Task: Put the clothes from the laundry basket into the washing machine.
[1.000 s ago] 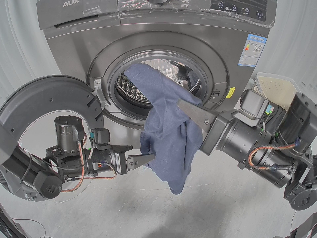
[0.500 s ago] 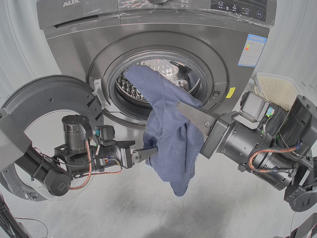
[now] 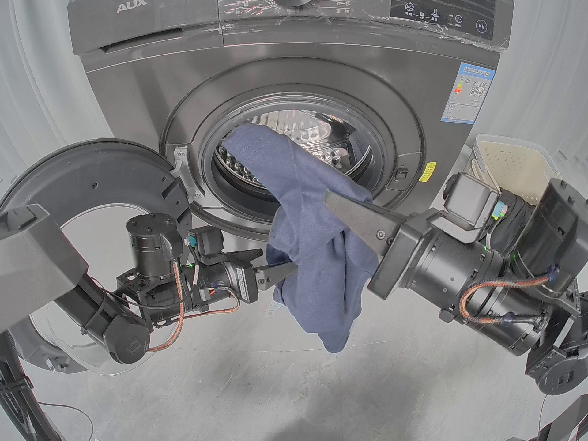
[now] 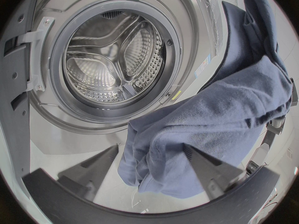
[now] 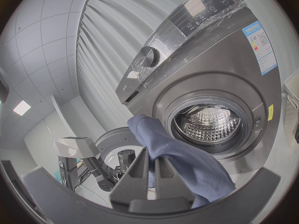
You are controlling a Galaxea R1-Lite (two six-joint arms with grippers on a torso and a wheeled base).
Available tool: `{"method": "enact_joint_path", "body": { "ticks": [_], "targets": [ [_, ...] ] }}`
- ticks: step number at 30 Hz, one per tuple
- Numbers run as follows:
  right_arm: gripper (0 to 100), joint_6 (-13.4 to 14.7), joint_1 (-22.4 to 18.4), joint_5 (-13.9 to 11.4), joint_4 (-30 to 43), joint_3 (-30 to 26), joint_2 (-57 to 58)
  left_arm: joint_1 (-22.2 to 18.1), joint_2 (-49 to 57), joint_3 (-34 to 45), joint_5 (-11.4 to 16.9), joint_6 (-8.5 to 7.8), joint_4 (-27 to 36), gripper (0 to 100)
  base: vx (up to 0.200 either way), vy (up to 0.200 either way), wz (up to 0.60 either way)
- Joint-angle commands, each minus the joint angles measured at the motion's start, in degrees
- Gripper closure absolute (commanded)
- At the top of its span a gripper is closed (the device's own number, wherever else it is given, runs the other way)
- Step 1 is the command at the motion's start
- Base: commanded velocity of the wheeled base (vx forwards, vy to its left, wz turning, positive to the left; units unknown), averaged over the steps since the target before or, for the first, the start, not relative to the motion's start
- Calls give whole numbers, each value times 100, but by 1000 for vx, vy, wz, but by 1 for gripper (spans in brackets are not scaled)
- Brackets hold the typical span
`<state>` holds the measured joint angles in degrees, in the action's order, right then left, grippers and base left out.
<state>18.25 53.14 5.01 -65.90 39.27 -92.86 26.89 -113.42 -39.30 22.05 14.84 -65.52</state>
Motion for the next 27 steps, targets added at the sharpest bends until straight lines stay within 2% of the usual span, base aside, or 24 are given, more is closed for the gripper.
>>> {"method": "enact_joint_path", "body": {
  "ticks": [1,2,4,13,16,22,24,25,27],
  "targets": [
    [100,3,21,0,-2,-7,-4,27,-215,-25,1,11,-162,100,0,0,0],
    [100,3,21,0,-2,-7,-4,27,-215,-25,1,11,-162,100,0,0,0],
    [100,3,21,0,-2,-7,-13,62,-242,-51,10,169,-294,100,0,0,0],
    [100,-6,-67,0,7,-121,-22,97,92,265,36,230,-496,100,0,0,0],
    [100,-32,-304,-9,42,-218,-22,238,1033,960,89,424,-558,100,0,0,0],
    [100,-58,-541,-53,16,-253,-84,624,2325,1909,89,512,-540,100,0,0,0],
    [100,-58,-559,-53,7,-235,-189,888,2782,2190,133,582,-488,100,0,0,0],
    [0,-58,-559,-53,7,-218,-224,985,2905,2278,185,643,-488,100,0,0,0],
    [0,-58,-585,-44,7,-165,-330,1116,3098,2392,300,731,-488,100,0,0,0]
  ]
}}
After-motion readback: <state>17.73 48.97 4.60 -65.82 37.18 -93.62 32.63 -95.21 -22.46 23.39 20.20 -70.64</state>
